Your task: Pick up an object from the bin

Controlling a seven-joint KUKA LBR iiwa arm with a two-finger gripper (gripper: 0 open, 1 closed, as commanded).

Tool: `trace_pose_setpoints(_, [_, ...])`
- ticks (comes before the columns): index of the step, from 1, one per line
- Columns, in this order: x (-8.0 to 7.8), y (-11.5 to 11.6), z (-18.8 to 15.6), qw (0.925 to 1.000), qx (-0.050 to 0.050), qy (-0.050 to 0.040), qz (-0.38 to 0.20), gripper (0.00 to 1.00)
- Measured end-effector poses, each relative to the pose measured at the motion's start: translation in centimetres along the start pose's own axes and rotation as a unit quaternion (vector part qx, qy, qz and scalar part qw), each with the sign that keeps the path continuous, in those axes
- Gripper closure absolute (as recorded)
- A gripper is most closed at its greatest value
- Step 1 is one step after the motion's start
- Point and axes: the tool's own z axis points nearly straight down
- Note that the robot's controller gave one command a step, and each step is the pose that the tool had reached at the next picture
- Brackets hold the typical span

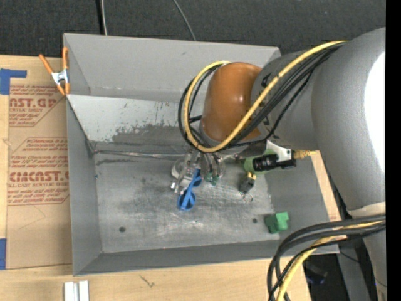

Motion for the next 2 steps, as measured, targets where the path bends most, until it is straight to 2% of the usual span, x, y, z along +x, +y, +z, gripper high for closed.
trace_pose_setpoints(1, [-3.0,-2.6,0.6,0.9995,0.002,0.0027,-0.031,1.0])
trace_pose_setpoints(2, [-3.0,-3.2,3.1,0.9639,-0.001,0.0004,-0.266,1.0])
